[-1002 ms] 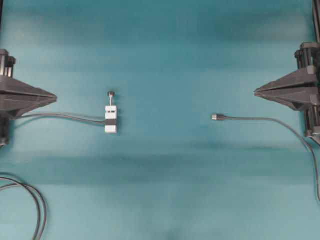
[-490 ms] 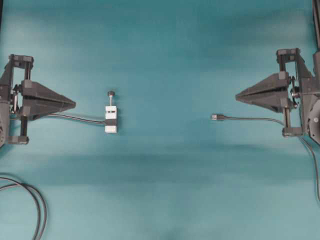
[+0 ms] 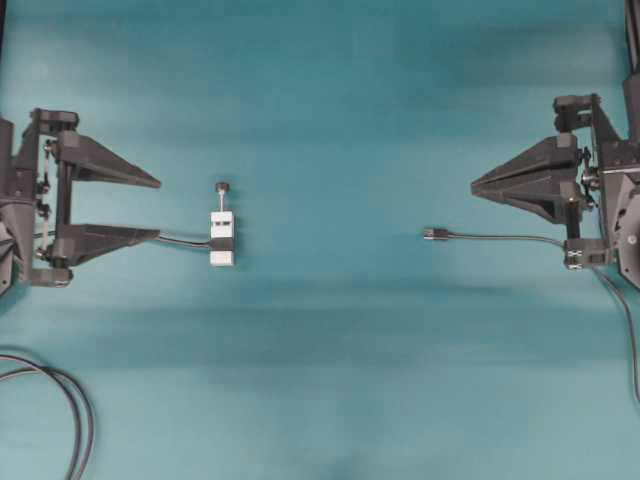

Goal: Insert the USB cable into the female connector supported by the left arm.
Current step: 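Move both open grippers toward the white clamp and the USB plug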

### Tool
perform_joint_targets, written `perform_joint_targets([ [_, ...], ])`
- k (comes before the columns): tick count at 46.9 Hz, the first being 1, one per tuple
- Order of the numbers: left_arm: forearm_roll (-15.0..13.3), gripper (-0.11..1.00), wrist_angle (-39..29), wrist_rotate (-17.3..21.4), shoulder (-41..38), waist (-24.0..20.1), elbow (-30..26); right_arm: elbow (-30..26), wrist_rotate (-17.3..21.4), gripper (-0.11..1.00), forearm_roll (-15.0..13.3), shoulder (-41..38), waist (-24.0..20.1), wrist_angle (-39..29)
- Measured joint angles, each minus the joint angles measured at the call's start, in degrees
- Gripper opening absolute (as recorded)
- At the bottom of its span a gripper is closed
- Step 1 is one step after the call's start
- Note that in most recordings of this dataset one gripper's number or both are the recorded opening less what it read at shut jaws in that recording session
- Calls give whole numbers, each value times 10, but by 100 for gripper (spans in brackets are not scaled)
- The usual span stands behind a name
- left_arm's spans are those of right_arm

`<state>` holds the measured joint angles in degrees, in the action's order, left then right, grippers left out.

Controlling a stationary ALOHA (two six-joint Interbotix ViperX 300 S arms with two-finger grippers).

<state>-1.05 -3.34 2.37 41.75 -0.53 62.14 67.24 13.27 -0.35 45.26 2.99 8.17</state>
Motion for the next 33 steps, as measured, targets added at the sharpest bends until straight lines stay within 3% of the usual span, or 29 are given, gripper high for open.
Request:
perform_joint_targets([
  [14, 0, 77, 37, 0, -43, -11, -2, 3, 2, 0, -1, -35, 4, -15],
  [26, 1, 92, 82, 0, -87, -21, -2, 18, 5, 0, -1, -106, 9, -17],
  [33, 1, 93, 89, 0, -113, -22, 5, 26, 5, 0, -1, -124, 9, -17],
])
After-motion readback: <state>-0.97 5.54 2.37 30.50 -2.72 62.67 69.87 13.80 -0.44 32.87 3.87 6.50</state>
